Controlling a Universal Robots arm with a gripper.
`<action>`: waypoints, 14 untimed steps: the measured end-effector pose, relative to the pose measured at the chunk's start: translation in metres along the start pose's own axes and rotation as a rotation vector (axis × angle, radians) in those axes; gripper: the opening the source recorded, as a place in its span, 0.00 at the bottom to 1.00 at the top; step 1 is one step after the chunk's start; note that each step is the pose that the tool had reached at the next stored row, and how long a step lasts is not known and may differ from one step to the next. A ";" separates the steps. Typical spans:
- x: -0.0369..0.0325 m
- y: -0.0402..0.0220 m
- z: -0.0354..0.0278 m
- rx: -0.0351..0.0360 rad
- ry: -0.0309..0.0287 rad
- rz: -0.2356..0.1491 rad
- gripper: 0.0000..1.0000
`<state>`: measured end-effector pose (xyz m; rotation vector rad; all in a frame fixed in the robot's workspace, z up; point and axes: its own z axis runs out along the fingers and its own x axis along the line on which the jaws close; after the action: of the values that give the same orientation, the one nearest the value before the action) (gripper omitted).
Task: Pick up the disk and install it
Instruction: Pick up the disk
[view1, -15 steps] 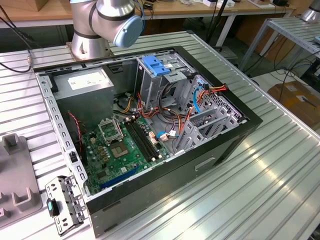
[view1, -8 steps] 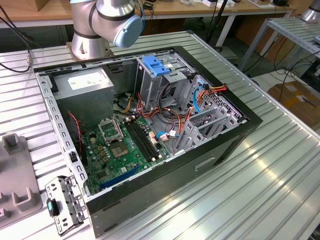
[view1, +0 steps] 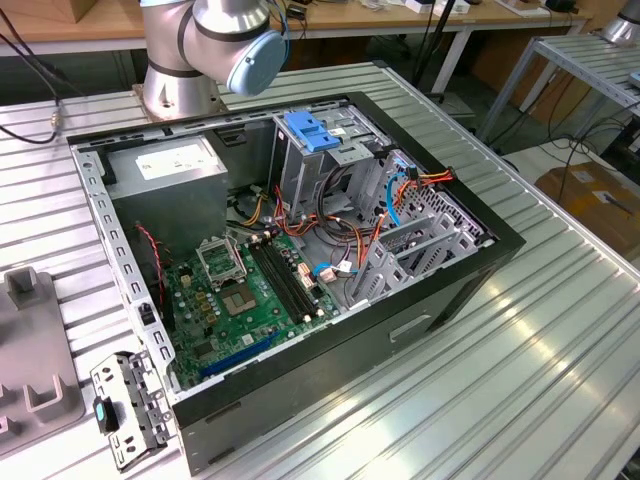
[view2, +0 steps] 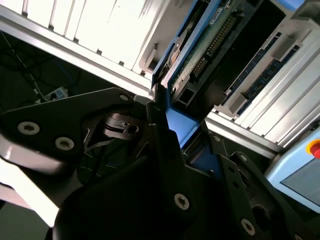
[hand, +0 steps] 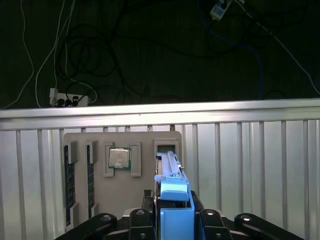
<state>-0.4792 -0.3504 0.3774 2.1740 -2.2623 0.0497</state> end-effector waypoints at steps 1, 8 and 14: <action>0.0000 0.0000 -0.0015 0.0001 -0.0001 0.000 0.37; 0.0004 -0.0003 -0.0151 -0.0007 0.0003 0.000 0.37; 0.0006 -0.0005 -0.0238 -0.0012 0.0003 0.000 0.37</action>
<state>-0.4793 -0.3504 0.4012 2.1732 -2.2615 0.0486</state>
